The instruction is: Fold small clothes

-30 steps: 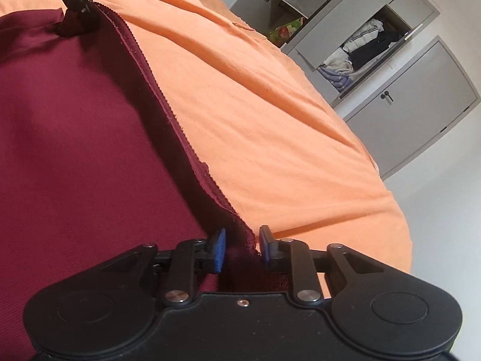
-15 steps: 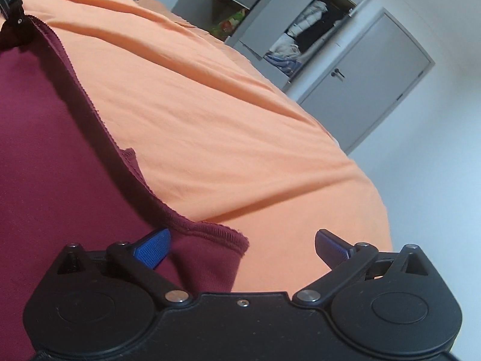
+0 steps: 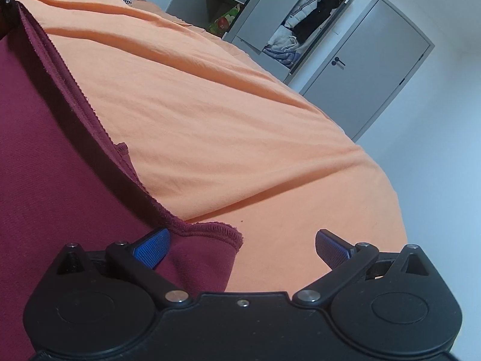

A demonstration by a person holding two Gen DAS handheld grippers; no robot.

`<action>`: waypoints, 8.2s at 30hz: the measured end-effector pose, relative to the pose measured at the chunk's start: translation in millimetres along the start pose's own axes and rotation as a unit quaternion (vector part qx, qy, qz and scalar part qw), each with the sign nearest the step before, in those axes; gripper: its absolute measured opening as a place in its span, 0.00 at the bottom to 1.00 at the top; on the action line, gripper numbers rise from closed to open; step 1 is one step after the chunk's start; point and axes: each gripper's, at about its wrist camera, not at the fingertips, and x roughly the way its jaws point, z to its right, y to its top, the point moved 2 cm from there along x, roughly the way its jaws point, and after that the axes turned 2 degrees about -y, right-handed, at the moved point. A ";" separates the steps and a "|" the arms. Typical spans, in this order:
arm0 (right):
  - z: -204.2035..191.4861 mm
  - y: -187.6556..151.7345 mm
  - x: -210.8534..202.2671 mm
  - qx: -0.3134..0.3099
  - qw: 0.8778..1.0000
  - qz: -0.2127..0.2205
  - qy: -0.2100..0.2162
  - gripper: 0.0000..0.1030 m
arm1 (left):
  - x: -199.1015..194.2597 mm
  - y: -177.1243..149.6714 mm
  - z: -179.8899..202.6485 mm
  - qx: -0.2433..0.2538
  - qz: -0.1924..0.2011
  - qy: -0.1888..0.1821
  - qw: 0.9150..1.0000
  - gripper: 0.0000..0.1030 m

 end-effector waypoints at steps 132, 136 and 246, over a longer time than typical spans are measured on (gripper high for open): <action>-147.1 -34.2 -159.9 0.211 0.974 0.051 0.060 1.00 | -49.4 -257.7 70.5 -0.194 0.209 0.118 0.951 1.00; -146.1 -34.8 -158.7 0.214 0.974 0.046 0.064 1.00 | -58.2 -270.1 77.8 -0.232 0.242 0.111 0.936 1.00; -75.4 -64.5 -195.4 0.298 0.948 0.065 0.090 1.00 | -84.7 -148.3 224.1 0.003 0.338 -0.026 0.941 0.07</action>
